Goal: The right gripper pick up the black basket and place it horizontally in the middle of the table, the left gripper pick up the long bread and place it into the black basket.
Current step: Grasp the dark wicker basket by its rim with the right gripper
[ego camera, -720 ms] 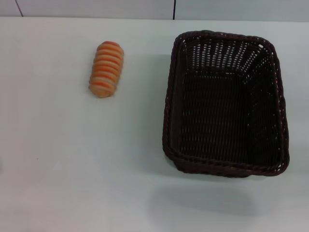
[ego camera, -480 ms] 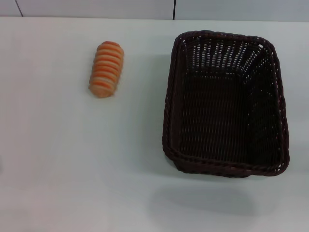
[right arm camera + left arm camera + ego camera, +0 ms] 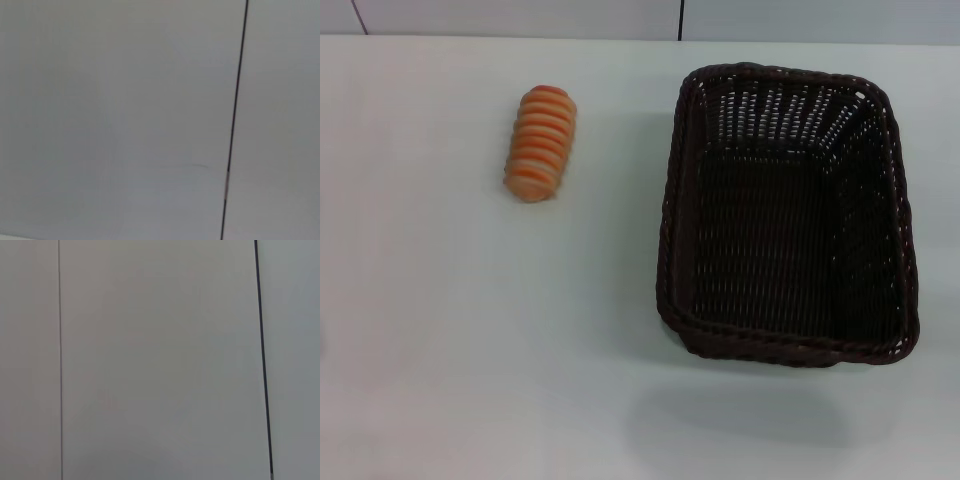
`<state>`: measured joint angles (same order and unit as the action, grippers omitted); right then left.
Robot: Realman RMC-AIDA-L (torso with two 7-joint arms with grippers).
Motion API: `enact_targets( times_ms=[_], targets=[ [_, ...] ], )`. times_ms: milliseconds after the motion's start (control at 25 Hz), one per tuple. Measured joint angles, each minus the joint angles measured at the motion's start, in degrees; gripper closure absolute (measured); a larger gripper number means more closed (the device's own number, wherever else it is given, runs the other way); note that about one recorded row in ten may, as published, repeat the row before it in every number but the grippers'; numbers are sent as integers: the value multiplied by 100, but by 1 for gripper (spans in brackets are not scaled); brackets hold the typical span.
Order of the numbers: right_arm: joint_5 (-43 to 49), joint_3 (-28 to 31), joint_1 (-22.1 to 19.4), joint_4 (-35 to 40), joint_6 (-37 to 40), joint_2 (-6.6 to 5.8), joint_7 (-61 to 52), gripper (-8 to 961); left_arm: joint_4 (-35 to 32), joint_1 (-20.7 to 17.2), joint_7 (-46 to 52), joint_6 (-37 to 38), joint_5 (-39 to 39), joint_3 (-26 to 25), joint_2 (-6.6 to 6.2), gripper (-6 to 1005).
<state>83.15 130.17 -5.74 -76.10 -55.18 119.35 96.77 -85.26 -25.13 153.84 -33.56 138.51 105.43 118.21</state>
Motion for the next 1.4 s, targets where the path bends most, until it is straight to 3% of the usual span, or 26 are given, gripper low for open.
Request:
enact_targets(
  times_ms=[160, 240, 320, 360, 560, 640, 840, 1000, 1240, 1400],
  targets=[
    [1418, 57, -21, -973, 89, -1, -1893, 485, -17, 2, -5, 5, 0, -27, -2, 189],
    [1675, 64, -19, -1166, 89, -4, -2236, 482, -20, 4, -4, 6, 0, -28, -2, 189],
    [2873, 63, 27, -2066, -39, -17, -3673, 479, -12, 7, 2, 8, 0, -30, -3, 190],
    [2873, 63, 27, -2066, -39, -17, -3673, 478, -12, 7, 2, 8, 0, -30, -3, 190],
    [4629, 66, 548, -3294, -1147, -68, -5445, 471, 24, 15, 10, 9, -1, -26, -3, 191],
    [5225, 99, 994, -3564, -1905, -160, -6072, 469, 14, 7, 11, 9, 0, -15, -5, 191],
    [6336, 122, 2231, -3874, -3611, -295, -6917, 462, -92, -42, 13, 57, 3, -31, -23, 192],
    [6716, 62, 2692, -3916, -4151, -312, -7193, 456, -86, -32, 13, 162, 33, -81, -26, 193],
    [7124, -295, 3263, -2987, -4245, -70, -7440, 448, 47, 51, -8, 290, 32, -152, -15, 194],
    [7427, -1010, 3573, -2627, -4215, -60, -7900, 443, 48, 78, -16, 321, 40, -165, -21, 195]
  ],
)
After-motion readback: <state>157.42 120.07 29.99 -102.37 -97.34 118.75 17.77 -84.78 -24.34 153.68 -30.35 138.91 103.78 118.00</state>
